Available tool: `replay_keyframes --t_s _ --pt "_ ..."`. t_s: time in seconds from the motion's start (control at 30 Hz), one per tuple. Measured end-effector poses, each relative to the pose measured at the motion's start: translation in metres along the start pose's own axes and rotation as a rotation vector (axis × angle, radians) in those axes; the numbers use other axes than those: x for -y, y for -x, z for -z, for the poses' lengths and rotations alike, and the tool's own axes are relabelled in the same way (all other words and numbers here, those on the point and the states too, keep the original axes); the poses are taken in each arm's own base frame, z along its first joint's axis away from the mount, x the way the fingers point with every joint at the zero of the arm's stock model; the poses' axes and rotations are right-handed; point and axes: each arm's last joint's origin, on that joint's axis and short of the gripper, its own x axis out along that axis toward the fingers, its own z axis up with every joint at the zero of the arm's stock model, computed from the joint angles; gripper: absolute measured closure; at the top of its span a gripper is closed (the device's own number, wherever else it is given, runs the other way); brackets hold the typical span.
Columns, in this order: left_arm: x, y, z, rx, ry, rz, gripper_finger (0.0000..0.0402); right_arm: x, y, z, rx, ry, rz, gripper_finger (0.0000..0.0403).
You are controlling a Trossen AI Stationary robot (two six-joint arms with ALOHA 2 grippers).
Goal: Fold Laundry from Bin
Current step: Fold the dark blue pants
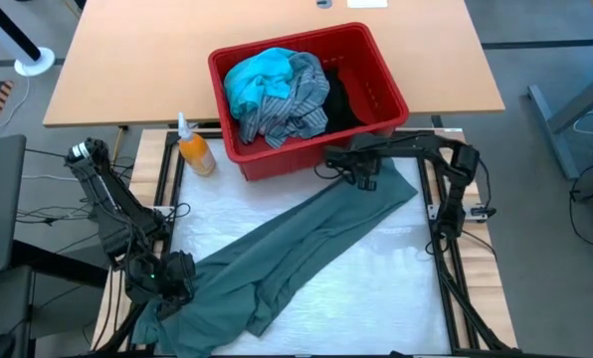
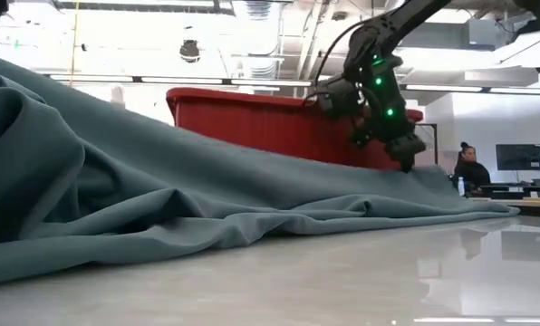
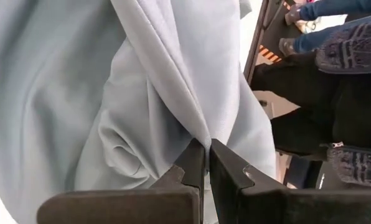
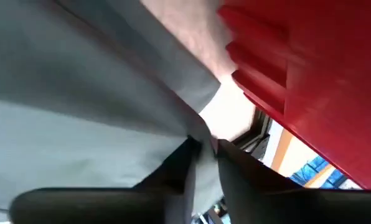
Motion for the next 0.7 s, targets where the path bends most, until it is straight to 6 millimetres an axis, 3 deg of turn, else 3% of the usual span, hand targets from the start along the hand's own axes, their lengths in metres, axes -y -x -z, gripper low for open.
replay_keyframes --t_s 0.3,0.5,0.57,0.7 --pt "-0.004 -0.001 -0.005 0.007 -0.015 -0.037 0.0401 0.017 0.024 0.032 0.035 -0.102 -0.033 0.0169" --pt "-0.006 -0.001 -0.009 0.015 -0.048 -0.047 0.0401 0.007 0.054 0.072 0.138 -0.442 -0.438 0.0144" --pt "-0.008 -0.001 -0.01 0.015 -0.06 -0.071 0.0401 -0.001 0.053 0.085 0.174 -0.55 -0.446 0.0144" --pt "-0.013 -0.001 -0.011 0.007 -0.073 -0.121 0.0401 -0.014 0.028 0.104 0.144 -0.754 -0.524 0.0144"
